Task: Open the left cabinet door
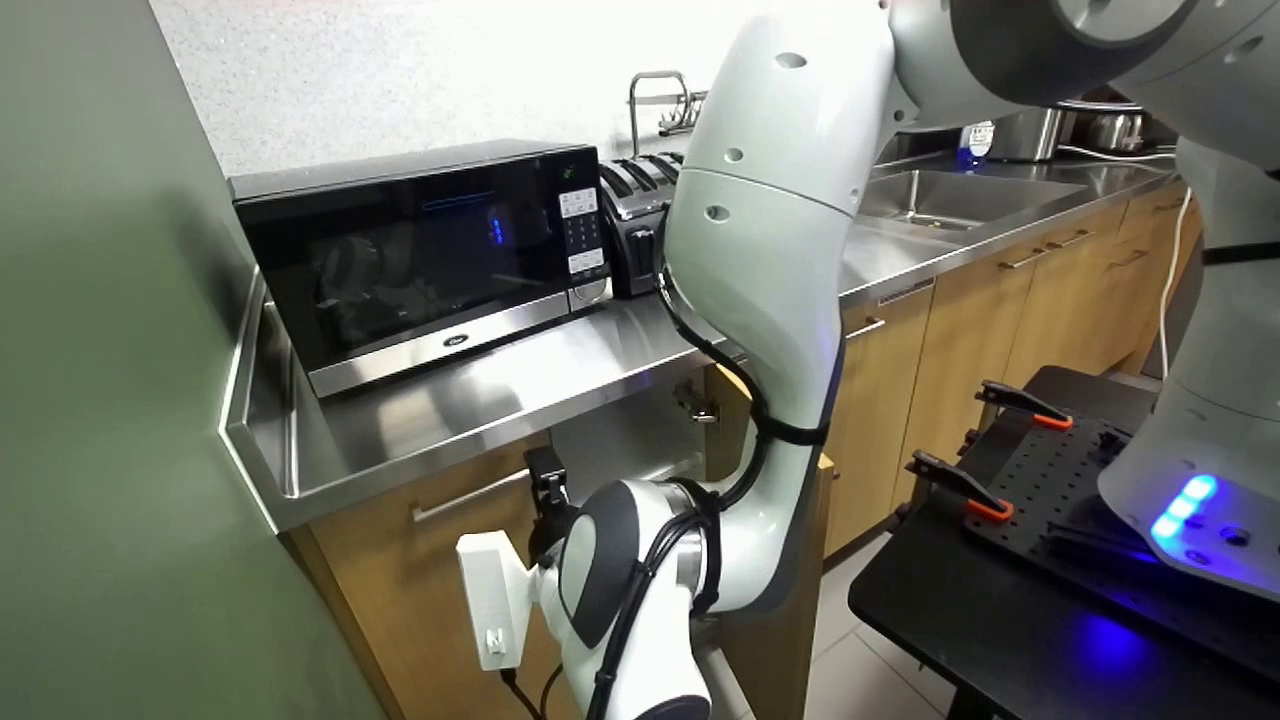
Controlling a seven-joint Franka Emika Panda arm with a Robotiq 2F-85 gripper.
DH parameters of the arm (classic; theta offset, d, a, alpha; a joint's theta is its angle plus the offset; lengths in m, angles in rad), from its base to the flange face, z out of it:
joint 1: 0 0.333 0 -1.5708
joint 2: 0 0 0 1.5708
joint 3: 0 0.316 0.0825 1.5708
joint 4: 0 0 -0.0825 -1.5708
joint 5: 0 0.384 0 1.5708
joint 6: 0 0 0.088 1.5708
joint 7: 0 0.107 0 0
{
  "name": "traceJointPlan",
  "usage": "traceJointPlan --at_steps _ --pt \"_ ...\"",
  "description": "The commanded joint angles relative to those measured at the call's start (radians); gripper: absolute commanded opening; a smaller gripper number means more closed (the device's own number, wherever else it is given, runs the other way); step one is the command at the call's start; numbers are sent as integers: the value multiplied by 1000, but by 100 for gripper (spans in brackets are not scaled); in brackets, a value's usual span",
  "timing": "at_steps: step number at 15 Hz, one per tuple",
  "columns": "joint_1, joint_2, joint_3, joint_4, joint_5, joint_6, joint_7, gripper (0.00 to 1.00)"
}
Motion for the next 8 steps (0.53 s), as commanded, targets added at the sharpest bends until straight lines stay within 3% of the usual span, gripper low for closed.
traceJointPlan --at_steps 1,2,8 --pt "-10 -10 -19 -22 -50 -6 79 100" --pt "-32 -17 -4 -16 -11 19 31 100" --pt "-26 8 -12 4 -29 2 35 100"
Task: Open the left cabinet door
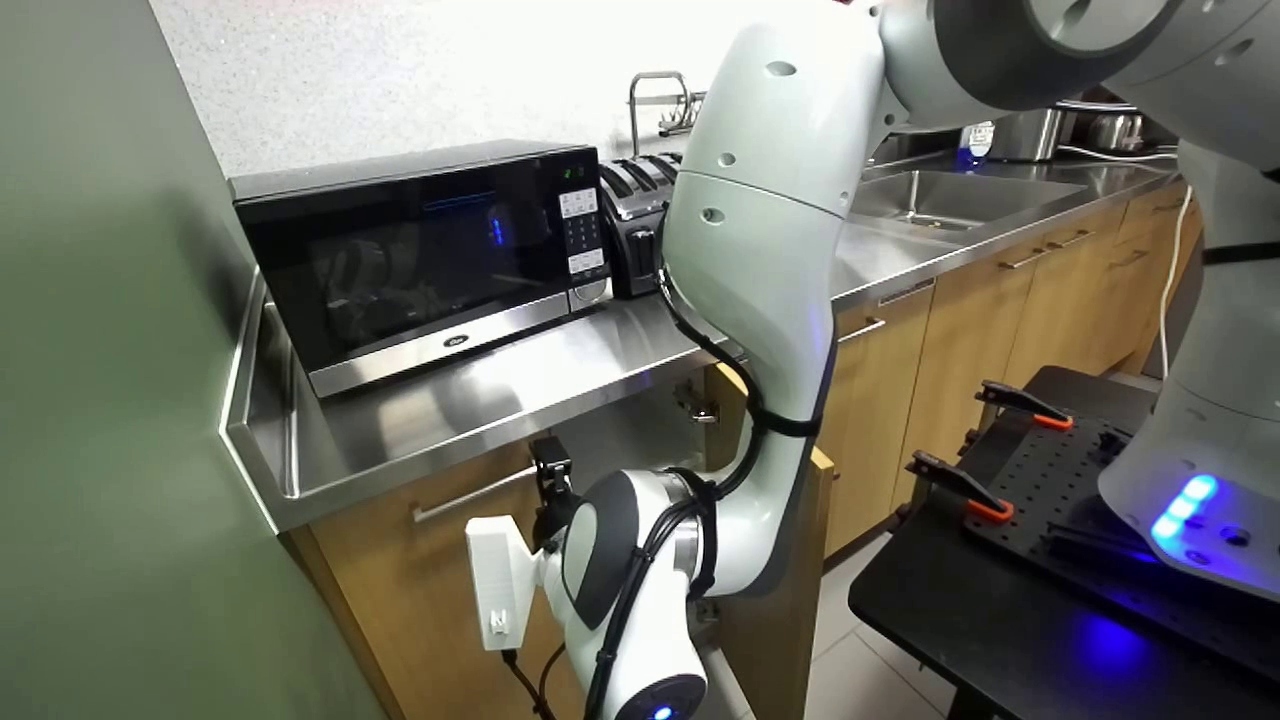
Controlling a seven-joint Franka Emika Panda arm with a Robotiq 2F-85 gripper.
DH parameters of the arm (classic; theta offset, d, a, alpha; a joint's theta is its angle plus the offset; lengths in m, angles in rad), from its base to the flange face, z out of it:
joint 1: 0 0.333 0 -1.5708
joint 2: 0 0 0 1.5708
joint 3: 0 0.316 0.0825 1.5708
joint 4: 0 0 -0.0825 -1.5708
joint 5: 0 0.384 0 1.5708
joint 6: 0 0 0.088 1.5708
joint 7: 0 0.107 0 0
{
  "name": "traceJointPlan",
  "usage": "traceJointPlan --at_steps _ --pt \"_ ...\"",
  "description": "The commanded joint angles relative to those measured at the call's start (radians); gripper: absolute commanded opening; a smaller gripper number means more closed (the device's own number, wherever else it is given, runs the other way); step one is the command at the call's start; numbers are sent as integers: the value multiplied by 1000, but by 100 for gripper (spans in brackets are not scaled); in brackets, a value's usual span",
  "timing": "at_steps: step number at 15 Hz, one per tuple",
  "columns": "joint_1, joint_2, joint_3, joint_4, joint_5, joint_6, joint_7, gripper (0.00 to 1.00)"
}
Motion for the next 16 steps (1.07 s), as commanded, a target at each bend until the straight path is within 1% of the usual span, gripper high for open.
traceJointPlan --at_steps 1,6,12,13,14,16 --pt "-10 10 -6 14 -32 17 -1 100" --pt "-37 35 -30 36 -130 91 0 100" --pt "-43 98 -48 113 -150 84 -80 100" --pt "-41 107 -49 126 -149 85 -96 90" --pt "-39 117 -49 139 -147 84 -109 74" --pt "-35 131 -50 157 -147 84 -133 58"
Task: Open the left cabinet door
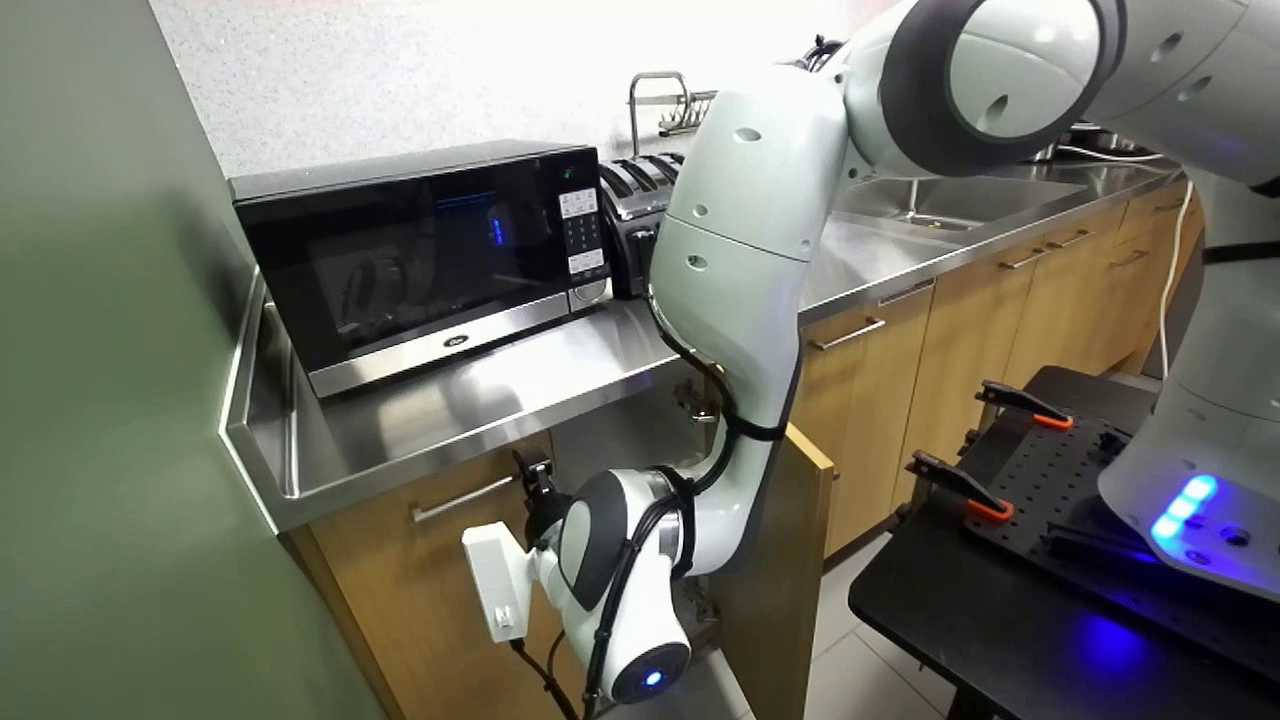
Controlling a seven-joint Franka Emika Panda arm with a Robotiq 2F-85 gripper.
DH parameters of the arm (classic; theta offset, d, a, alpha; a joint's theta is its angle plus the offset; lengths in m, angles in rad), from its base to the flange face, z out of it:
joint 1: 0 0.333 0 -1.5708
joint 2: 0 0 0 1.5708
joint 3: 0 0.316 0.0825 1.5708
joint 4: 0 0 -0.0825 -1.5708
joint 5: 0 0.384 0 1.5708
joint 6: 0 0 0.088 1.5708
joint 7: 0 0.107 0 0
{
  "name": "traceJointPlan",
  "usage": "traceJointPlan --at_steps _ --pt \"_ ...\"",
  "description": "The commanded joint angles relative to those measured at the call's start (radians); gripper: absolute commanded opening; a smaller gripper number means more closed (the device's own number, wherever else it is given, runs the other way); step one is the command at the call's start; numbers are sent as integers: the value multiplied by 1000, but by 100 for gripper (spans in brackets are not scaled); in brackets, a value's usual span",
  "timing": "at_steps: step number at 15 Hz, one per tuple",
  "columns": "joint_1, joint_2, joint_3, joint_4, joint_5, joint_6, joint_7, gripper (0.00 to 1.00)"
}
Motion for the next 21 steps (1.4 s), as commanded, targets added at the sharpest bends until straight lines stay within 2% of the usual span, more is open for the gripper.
traceJointPlan --at_steps 1,6,8,14,21 --pt "5 32 -7 54 -10 14 -44 49" --pt "8 44 -10 76 -4 8 -72 12" --pt "12 42 -8 83 9 -6 -88 0" --pt "40 75 37 120 98 -10 -154 3" --pt "109 169 82 248 203 -62 -209 3"
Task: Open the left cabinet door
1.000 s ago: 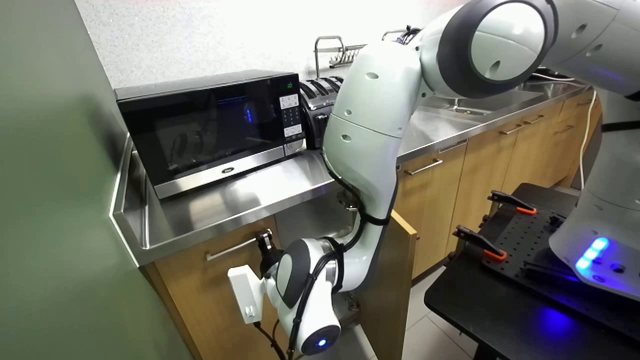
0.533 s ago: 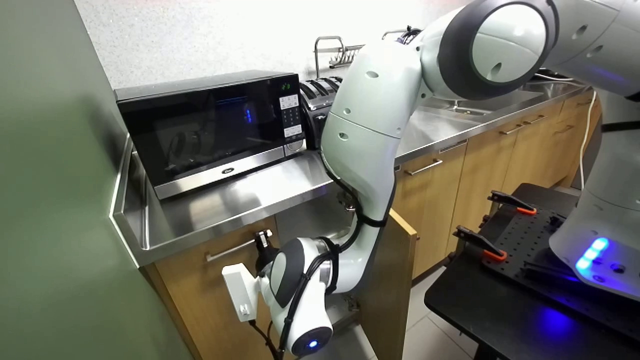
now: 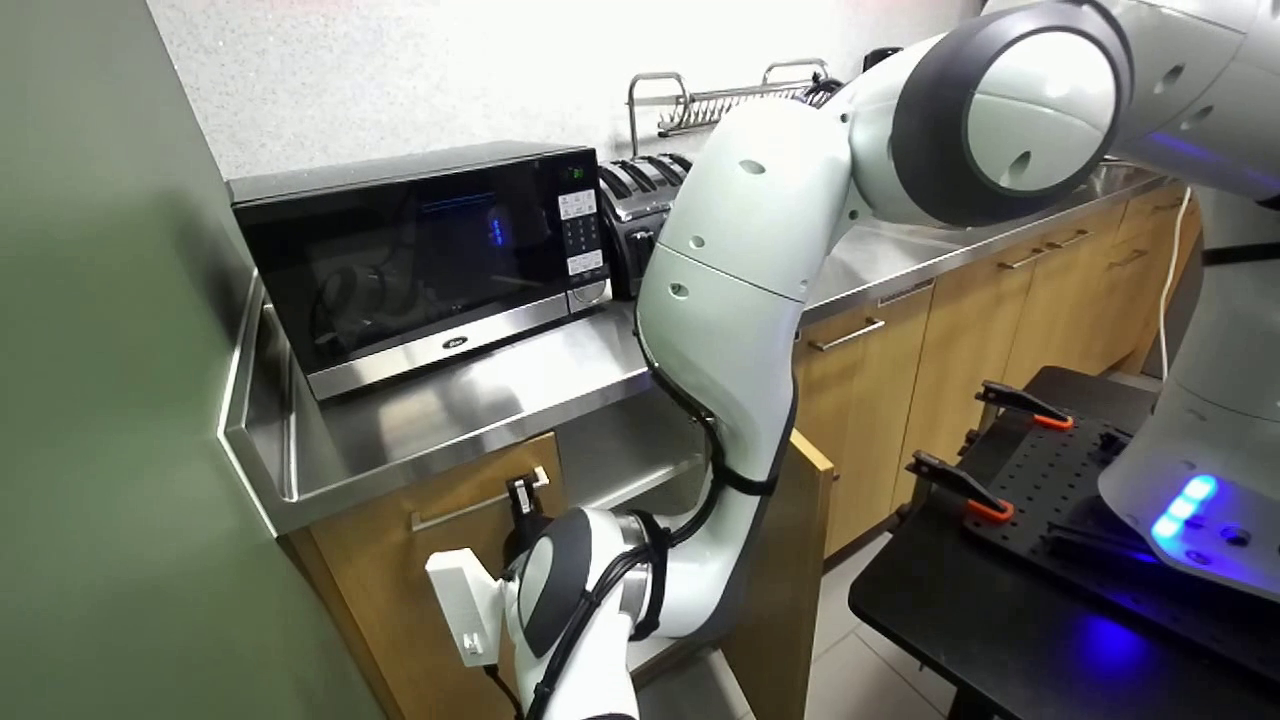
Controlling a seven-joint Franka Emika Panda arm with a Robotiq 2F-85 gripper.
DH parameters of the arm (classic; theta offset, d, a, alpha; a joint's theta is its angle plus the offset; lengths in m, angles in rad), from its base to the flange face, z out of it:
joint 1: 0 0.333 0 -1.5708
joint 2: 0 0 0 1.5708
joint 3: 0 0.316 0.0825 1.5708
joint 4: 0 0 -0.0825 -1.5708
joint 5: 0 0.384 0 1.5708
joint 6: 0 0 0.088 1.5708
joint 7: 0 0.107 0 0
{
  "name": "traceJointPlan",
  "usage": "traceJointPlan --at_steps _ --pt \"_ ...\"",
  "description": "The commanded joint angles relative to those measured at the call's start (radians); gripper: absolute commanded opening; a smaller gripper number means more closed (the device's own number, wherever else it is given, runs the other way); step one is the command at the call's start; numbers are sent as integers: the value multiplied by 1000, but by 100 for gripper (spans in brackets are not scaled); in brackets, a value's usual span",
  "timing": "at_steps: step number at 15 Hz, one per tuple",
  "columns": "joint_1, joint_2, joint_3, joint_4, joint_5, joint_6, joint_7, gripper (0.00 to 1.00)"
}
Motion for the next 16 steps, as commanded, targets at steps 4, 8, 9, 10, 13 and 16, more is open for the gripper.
traceJointPlan --at_steps 4,8,9,10,13,16 --pt "112 113 66 144 99 -14 -94 3" --pt "177 88 92 158 137 -3 -76 35" --pt "188 71 95 153 143 13 -80 39" --pt "192 42 99 131 150 46 -102 44" --pt "183 -43 111 62 179 183 -157 69" --pt "179 -126 122 0 251 256 -253 92"
